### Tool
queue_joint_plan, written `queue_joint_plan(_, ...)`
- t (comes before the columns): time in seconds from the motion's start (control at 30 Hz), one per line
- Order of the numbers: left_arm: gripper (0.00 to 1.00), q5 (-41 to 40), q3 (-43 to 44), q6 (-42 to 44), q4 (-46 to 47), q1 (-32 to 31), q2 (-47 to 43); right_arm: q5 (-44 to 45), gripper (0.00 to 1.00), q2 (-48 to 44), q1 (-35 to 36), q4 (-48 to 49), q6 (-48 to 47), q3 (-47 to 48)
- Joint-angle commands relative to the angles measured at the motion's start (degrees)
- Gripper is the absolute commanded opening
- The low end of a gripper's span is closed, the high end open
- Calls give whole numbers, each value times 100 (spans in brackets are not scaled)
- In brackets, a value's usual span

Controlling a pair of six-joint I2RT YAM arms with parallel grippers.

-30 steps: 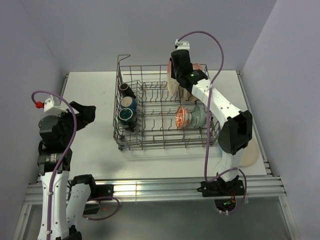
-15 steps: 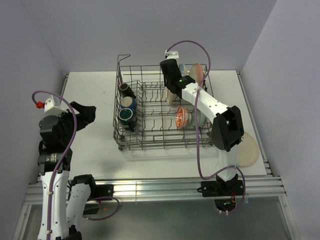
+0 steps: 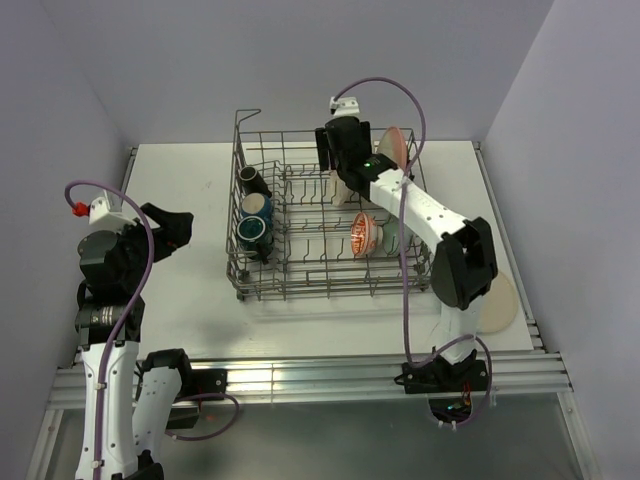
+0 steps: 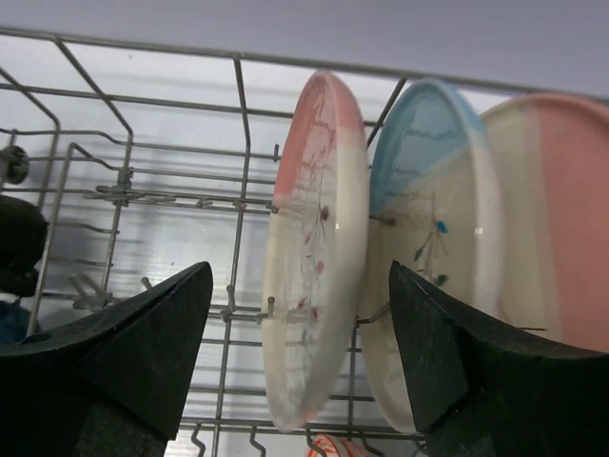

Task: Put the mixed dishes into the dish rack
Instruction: Insert the plate into the dish rack

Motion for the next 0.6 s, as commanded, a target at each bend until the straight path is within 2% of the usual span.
queue_joint_plan(0.0, 91, 226, 265, 104, 181, 29, -20, -162, 82, -999, 42, 603, -493, -107)
queue_joint_plan(0.13, 93, 454, 309, 78, 260, 29, -3, -662, 87, -1474, 33, 393, -889, -151)
queue_joint_plan(0.2, 94, 630, 353, 69, 304, 29, 15, -1250, 92, -1780, -1, 60, -1117, -186)
queue_joint_plan(0.27, 99, 928, 397, -1, 374, 29, 6, -2275, 95, -2019, -220, -535, -1389, -213)
queue_joint_plan(0.3, 99, 1025, 397, -54, 383, 29, -3, -3386, 96, -2229, -326, -739, -1669, -221)
queue_joint_plan(0.4, 99, 1544, 397, -212, 471, 20, -3, -4964, 98, -2704, -818, -1285, -2102, -458)
queue_joint_plan(0.53, 99, 1940, 424, -327, 410, 29, -73, -5479, 98, -3205, -1433, -1786, -2357, -888)
queue_joint_plan(0.57, 99, 1967, 467, -327, 297, 29, -125, -5585, 98, -3302, -1808, -1918, -2340, -959)
